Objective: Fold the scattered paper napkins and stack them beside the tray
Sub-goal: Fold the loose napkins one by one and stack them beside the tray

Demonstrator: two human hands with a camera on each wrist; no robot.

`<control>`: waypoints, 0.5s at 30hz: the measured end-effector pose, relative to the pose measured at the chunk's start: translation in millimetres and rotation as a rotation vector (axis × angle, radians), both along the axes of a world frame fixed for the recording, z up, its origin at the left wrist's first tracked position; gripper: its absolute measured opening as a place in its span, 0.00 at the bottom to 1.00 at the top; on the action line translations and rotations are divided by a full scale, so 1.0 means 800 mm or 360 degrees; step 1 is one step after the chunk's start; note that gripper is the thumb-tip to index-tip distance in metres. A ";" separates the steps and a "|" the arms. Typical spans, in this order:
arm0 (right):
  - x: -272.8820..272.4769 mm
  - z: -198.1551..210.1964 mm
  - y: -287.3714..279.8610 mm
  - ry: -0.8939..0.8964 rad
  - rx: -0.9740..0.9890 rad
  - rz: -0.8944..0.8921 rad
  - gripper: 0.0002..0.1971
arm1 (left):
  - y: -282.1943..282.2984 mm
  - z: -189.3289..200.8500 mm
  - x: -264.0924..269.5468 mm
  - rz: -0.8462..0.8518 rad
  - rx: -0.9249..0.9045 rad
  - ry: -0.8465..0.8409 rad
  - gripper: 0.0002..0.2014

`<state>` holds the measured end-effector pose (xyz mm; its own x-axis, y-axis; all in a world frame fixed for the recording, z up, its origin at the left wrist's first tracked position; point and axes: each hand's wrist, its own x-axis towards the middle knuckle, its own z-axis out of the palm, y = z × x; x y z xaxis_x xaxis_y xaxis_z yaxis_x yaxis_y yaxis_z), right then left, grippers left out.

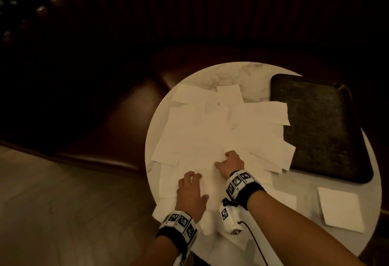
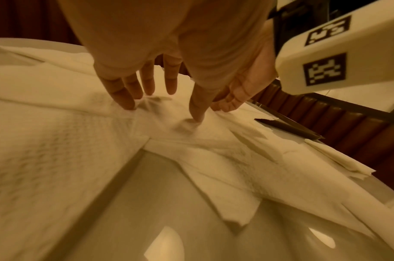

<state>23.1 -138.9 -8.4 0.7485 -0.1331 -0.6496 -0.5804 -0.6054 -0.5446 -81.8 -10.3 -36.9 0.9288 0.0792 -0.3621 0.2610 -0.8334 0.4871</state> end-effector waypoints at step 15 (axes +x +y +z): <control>-0.052 0.127 -0.069 -0.0424 0.1091 -0.0429 0.08 | 0.014 0.114 0.026 0.0199 -0.1487 -0.0113 0.41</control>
